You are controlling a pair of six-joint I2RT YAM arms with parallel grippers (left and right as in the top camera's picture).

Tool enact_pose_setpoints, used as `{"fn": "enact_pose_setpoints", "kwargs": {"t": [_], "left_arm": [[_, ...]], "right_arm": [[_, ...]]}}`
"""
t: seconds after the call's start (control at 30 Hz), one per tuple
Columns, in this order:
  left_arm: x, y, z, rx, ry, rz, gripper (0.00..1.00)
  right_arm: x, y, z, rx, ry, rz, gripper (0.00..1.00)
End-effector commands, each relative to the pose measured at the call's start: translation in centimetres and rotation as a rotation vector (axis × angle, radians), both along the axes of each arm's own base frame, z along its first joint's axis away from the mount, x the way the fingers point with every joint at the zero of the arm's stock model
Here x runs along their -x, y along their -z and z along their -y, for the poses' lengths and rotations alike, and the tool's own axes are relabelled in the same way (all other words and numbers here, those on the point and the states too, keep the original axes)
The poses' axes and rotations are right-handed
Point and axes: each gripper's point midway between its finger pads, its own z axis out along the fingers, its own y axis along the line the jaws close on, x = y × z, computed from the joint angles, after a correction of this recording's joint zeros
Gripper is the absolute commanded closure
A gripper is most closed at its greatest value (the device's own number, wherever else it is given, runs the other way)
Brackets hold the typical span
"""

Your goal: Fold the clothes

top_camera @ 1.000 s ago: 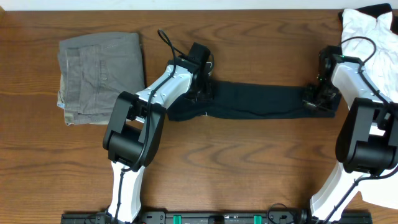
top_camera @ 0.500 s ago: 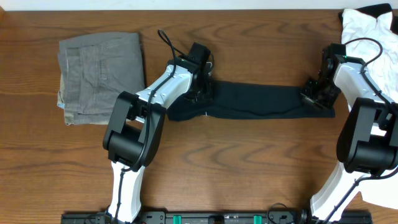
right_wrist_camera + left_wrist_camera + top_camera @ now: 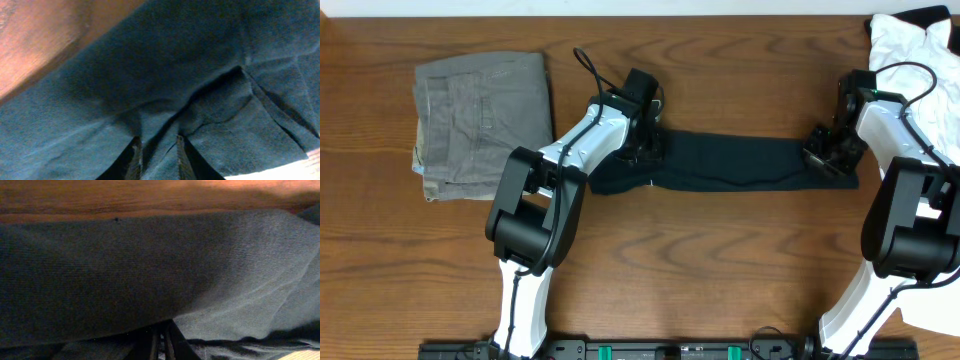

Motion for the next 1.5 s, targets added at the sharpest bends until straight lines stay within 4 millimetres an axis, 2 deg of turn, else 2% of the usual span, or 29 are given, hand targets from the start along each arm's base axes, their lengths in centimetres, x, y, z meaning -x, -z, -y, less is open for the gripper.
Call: {"fn": "enact_pose_setpoints", "kwargs": {"t": [0.0,0.13,0.3,0.43,0.77,1.0,1.1,1.33,1.47], "left_arm": [[0.2,2.4,-1.6,-0.084,-0.023,-0.021,0.92],[0.2,2.4,-1.7,-0.084,-0.023,-0.021,0.92],[0.3,2.4,-1.7,-0.084,-0.022,-0.021,0.92],[0.2,2.4,-1.7,-0.084,-0.02,-0.02,0.92],[0.2,2.4,-1.7,-0.084,-0.02,-0.02,0.92],[0.2,2.4,-1.7,-0.084,-0.02,-0.02,0.92],[0.2,2.4,-1.6,-0.084,-0.02,-0.02,0.92],[0.2,2.4,-1.7,-0.084,-0.02,-0.02,0.92],[0.2,2.4,-1.7,-0.084,-0.02,-0.019,0.92]], "right_arm": [[0.7,0.6,0.6,0.028,0.018,-0.027,0.84],[0.7,0.6,0.6,0.029,0.018,-0.027,0.98],[0.6,0.1,1.2,0.057,-0.008,-0.028,0.99],[1.3,-0.9,1.9,0.073,0.002,-0.054,0.99],[3.9,-1.9,2.1,0.072,0.01,-0.141,0.99],[6.6,-2.4,3.2,0.145,0.0,-0.26,0.99],[7.3,-2.6,3.6,0.175,-0.002,-0.29,0.96],[8.5,-3.0,3.7,0.183,-0.011,-0.343,0.83],[7.7,-3.9,4.1,0.184,-0.042,-0.301,0.83]]}}
